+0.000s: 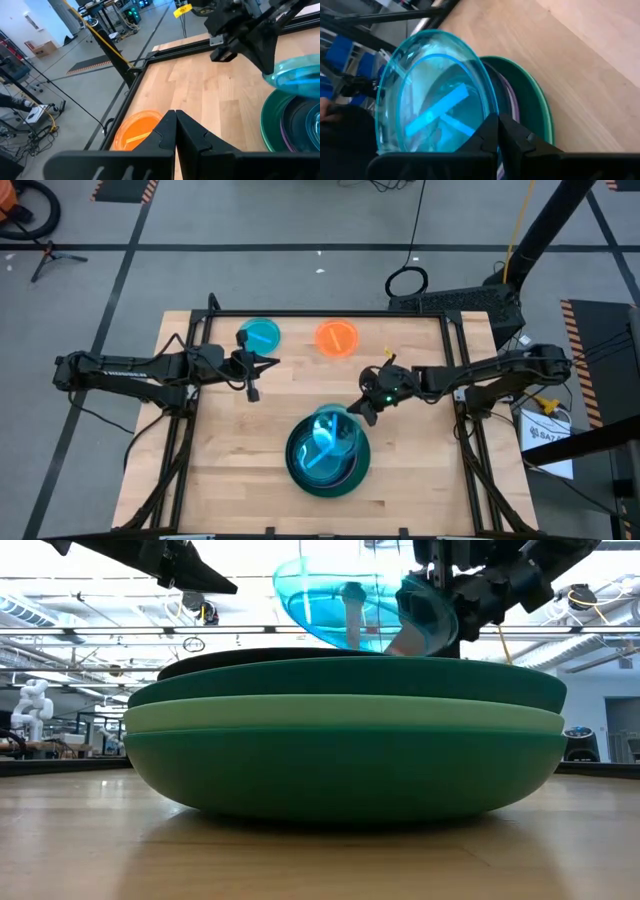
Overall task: Stack plastic plates
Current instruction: Stack the right blue plate on top of the blue plate, then stack the blue plate on top of the blue plate
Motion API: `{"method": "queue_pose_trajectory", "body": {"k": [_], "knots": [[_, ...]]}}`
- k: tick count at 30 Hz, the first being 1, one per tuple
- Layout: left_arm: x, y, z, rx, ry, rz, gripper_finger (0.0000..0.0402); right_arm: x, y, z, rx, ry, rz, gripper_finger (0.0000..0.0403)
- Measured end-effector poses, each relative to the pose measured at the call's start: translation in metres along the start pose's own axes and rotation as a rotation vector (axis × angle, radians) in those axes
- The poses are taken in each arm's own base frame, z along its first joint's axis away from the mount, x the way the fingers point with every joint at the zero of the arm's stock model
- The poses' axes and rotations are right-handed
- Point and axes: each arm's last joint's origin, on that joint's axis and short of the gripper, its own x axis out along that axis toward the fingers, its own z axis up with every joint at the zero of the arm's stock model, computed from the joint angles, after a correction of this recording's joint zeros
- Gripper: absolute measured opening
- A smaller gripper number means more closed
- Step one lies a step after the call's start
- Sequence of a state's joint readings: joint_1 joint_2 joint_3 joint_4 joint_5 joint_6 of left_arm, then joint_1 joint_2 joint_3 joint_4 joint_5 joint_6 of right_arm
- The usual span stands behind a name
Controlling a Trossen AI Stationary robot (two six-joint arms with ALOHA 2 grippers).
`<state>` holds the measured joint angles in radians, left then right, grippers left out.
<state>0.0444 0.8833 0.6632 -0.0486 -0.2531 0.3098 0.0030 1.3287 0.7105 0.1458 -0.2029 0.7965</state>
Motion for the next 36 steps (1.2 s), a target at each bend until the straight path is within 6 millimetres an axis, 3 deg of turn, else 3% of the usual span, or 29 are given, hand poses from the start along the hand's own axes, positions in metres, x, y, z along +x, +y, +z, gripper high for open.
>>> {"method": "queue_pose_trajectory", "body": {"k": [4,12,18,26,31,36], "knots": [[0.000,0.000,0.000,-0.001,0.000,0.000,0.0004,0.002,-0.002,0.000,0.029,-0.013,-0.019,0.0013],[0.000,0.000,0.001,0.005,-0.006,0.002,0.0004,0.003,0.001,-0.003,0.003,0.003,-0.017,0.0086],[0.000,0.002,0.007,-0.035,-0.068,0.021,0.0004,0.003,0.002,-0.003,-0.147,-0.003,-0.007,0.0115],[0.000,0.003,0.008,-0.152,-0.088,0.022,0.0004,0.003,-0.004,-0.010,-0.405,0.050,-0.097,0.0114],[0.013,-0.002,0.004,-0.271,-0.050,0.009,0.0004,-0.002,-0.015,-0.021,-0.477,0.202,-0.191,0.0110],[0.043,-0.005,0.001,-0.299,-0.022,0.028,0.0004,-0.011,-0.025,-0.029,-0.536,0.290,-0.358,0.0110]]}}
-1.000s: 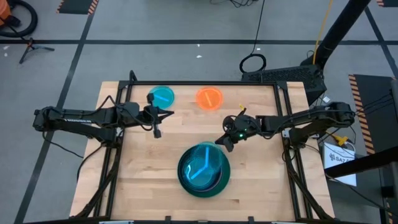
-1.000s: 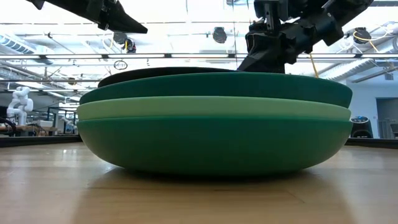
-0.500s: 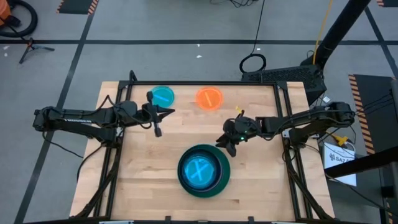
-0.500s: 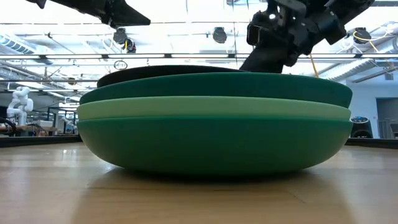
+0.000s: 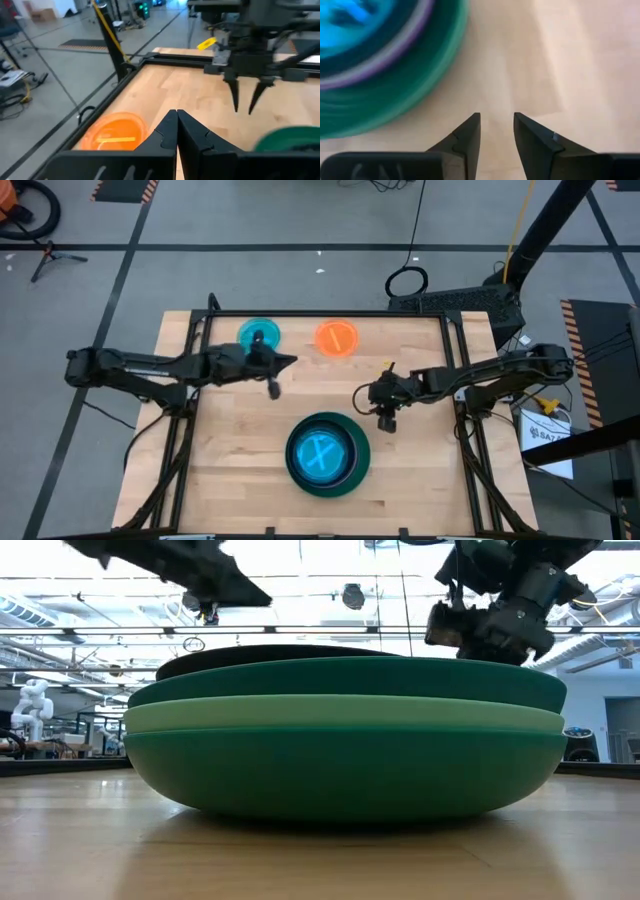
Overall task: Stack plastic plates
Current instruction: Stack the blue plate on top of the blue plate
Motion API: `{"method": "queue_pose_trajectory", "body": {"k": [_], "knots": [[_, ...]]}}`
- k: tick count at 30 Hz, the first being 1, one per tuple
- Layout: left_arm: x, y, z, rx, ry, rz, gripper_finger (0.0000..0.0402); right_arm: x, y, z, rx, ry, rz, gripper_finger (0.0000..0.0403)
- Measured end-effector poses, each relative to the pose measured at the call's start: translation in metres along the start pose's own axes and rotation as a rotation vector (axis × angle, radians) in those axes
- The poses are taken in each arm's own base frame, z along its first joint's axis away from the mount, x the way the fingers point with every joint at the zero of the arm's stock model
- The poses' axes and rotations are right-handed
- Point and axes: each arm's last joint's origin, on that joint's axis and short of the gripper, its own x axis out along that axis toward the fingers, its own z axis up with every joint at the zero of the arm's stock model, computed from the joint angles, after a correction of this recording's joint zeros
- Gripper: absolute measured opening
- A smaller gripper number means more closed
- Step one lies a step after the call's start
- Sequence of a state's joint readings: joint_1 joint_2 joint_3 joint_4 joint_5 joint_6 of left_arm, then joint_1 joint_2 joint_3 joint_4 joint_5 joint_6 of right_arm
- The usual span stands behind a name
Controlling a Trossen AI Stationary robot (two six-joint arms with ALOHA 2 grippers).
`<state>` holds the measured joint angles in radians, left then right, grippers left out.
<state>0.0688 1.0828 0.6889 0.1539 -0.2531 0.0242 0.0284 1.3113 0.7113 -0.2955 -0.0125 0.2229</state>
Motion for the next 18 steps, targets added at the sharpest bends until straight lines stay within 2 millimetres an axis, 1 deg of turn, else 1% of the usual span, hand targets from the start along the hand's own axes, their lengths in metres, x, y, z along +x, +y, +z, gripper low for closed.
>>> {"method": "queue_pose_trajectory", "body": {"k": [2,4,8,10,13,15,18], "knots": [[0.015,0.004,0.006,0.004,0.029,0.029,0.0004,-0.003,-0.003,-0.002,-0.044,0.004,-0.071,0.0110],[0.031,0.011,0.018,0.034,0.062,0.057,0.0004,-0.008,-0.004,0.000,-0.098,-0.022,-0.127,0.0110],[0.061,0.027,0.034,0.186,0.258,0.023,0.0004,-0.023,-0.006,0.002,-0.150,-0.076,-0.167,0.0110],[0.070,0.036,0.033,0.262,0.416,0.013,0.0004,-0.034,-0.007,0.001,-0.150,-0.107,-0.168,0.0110],[0.085,0.051,0.026,0.312,0.584,0.003,0.0004,-0.053,-0.007,0.001,-0.158,-0.173,-0.189,0.0110],[0.094,0.060,0.022,0.301,0.623,-0.006,0.0004,-0.063,-0.007,0.000,-0.175,-0.239,-0.199,0.0110],[0.105,0.071,0.015,0.271,0.632,-0.046,0.0004,-0.073,-0.009,-0.008,-0.222,-0.336,-0.196,0.0110]]}}
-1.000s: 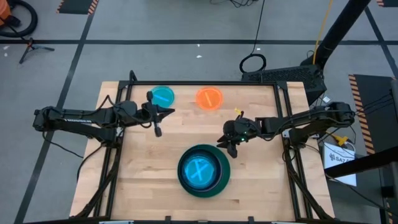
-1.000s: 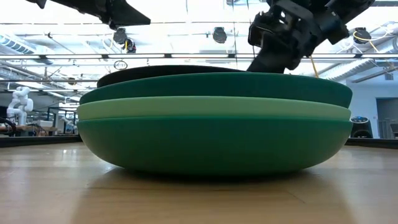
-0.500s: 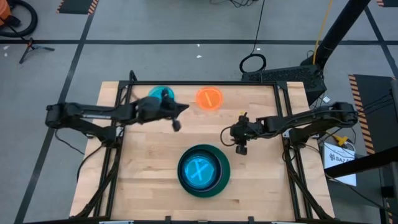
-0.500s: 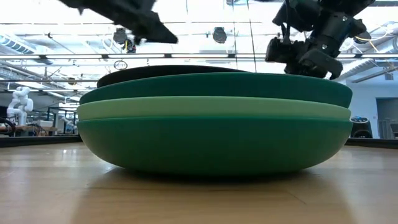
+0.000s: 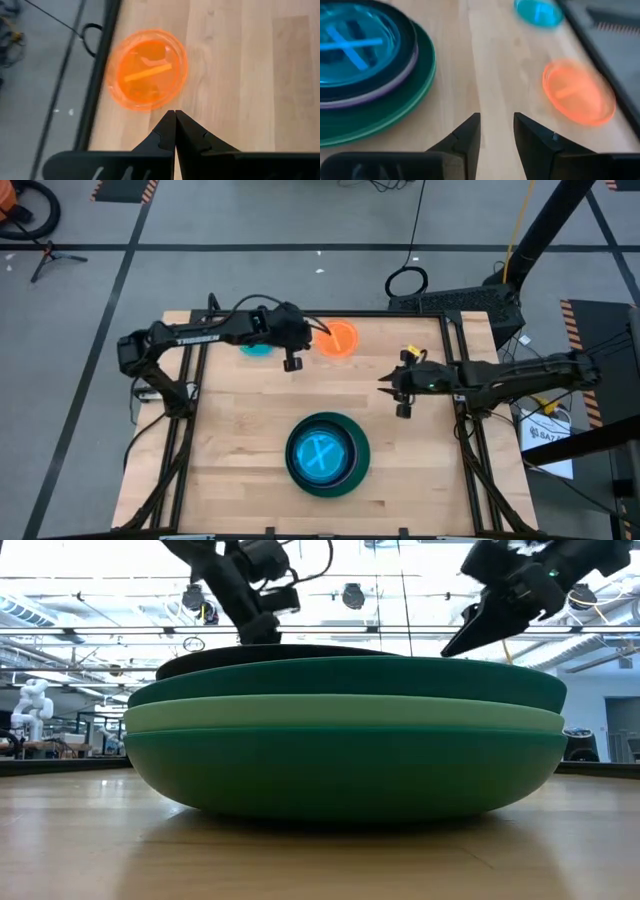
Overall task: Stack plastic plates
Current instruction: Stack the blue plate on top of the blue plate
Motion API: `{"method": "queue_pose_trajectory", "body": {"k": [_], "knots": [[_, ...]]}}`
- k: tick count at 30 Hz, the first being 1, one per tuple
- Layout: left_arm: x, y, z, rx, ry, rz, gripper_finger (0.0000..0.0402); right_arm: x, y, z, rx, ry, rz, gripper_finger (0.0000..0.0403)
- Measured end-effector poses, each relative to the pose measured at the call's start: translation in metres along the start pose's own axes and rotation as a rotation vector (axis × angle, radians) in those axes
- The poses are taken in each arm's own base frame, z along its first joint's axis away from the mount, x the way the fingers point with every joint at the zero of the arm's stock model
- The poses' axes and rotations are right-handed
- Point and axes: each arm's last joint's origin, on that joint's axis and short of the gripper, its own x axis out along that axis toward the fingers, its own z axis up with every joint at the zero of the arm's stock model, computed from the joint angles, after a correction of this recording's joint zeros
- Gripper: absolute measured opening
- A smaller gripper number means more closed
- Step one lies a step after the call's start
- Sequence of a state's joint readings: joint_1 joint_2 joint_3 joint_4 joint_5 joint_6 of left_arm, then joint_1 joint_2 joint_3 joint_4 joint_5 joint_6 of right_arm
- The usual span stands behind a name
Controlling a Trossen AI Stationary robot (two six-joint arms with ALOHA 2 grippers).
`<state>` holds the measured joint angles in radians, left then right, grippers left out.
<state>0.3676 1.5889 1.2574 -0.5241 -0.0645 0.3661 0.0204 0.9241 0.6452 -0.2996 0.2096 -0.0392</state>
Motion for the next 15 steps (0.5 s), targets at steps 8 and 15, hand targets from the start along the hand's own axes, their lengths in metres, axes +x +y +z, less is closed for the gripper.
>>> {"method": "queue_pose_trajectory", "body": {"k": [8,15], "knots": [[0.029,0.016,0.011,-0.009,-0.056,-0.019,0.0005,-0.021,-0.010,-0.018,-0.046,-0.215,-0.050,0.0110],[0.050,0.031,0.026,0.017,-0.007,-0.029,0.0051,-0.034,-0.014,-0.018,-0.045,-0.279,-0.067,0.0110]]}}
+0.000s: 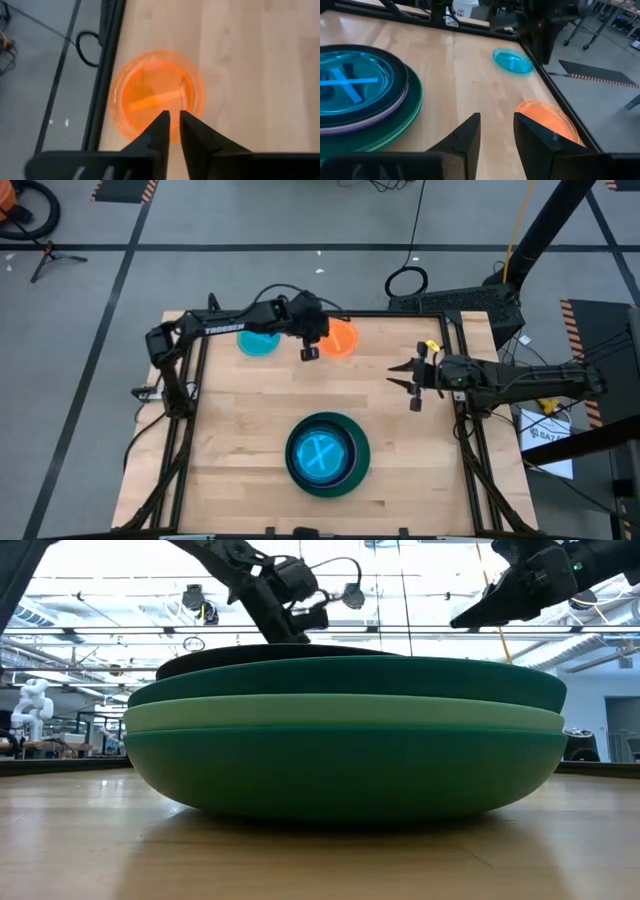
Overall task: Stack plastic plates
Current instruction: Stack the blue plate on top of the blue plate
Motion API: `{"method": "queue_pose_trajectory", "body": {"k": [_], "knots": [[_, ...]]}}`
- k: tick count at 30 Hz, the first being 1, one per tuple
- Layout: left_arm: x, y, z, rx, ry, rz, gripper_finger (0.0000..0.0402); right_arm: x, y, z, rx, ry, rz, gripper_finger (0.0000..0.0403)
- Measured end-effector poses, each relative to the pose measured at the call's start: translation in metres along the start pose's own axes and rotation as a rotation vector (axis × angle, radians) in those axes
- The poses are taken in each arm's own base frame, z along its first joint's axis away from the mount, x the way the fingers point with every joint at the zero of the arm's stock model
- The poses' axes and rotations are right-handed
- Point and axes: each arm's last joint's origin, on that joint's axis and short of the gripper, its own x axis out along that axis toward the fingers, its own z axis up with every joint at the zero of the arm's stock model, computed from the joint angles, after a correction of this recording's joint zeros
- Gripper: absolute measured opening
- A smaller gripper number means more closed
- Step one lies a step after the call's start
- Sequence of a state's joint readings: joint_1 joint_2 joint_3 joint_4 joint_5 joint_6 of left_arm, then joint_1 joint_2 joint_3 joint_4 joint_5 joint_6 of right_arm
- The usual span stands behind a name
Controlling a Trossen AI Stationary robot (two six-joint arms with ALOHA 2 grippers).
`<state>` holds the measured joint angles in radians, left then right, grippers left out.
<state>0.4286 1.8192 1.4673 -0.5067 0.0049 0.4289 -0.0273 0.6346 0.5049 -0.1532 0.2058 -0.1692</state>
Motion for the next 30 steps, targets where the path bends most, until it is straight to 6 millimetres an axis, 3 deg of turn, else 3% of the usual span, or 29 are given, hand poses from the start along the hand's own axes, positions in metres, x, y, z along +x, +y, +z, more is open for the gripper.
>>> {"method": "queue_pose_trajectory", "body": {"k": [6,11,19,30], "knots": [[0.027,0.010,-0.010,0.028,0.084,-0.030,0.0116,-0.001,0.000,-0.001,0.001,0.004,0.003,0.0110],[0.062,0.002,-0.023,0.025,0.129,-0.115,0.0150,-0.001,0.000,-0.001,0.002,0.002,0.004,0.0110],[0.090,-0.014,-0.029,0.064,0.159,-0.157,0.0154,-0.001,0.000,-0.001,0.003,0.002,0.004,0.0110],[0.102,-0.014,-0.032,0.073,0.161,-0.121,0.0154,-0.001,0.000,0.000,0.007,0.002,0.001,0.0110]]}}
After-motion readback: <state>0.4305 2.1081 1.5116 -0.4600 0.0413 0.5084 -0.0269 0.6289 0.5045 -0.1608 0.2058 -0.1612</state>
